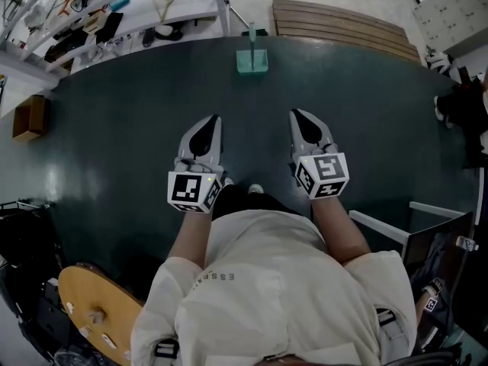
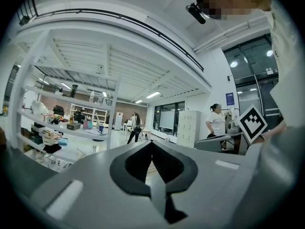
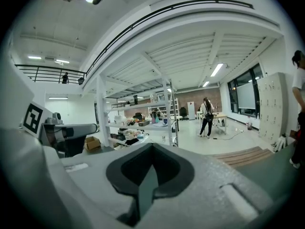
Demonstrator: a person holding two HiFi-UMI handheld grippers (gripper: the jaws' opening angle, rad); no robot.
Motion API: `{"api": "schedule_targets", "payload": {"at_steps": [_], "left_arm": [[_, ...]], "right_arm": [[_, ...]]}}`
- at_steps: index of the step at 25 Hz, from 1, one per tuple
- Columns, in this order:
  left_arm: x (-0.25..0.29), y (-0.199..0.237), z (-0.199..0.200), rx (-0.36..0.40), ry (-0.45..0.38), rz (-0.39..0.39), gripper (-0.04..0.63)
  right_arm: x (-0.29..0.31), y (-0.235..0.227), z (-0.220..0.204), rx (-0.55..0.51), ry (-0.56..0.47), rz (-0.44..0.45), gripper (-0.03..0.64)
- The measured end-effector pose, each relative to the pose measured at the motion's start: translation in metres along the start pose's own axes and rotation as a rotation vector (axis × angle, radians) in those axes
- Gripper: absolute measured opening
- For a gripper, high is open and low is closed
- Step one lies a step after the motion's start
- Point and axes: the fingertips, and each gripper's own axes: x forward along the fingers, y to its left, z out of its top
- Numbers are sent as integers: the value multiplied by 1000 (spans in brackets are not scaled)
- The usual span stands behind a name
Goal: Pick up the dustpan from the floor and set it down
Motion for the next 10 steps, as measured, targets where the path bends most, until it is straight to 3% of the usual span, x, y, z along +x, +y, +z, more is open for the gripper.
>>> {"api": "schedule_targets", "payload": {"at_steps": [10], "left_arm": [[4, -7, 7, 12, -20, -25, 9]], "right_arm": [[-9, -8, -5, -9, 15, -18, -9]]}}
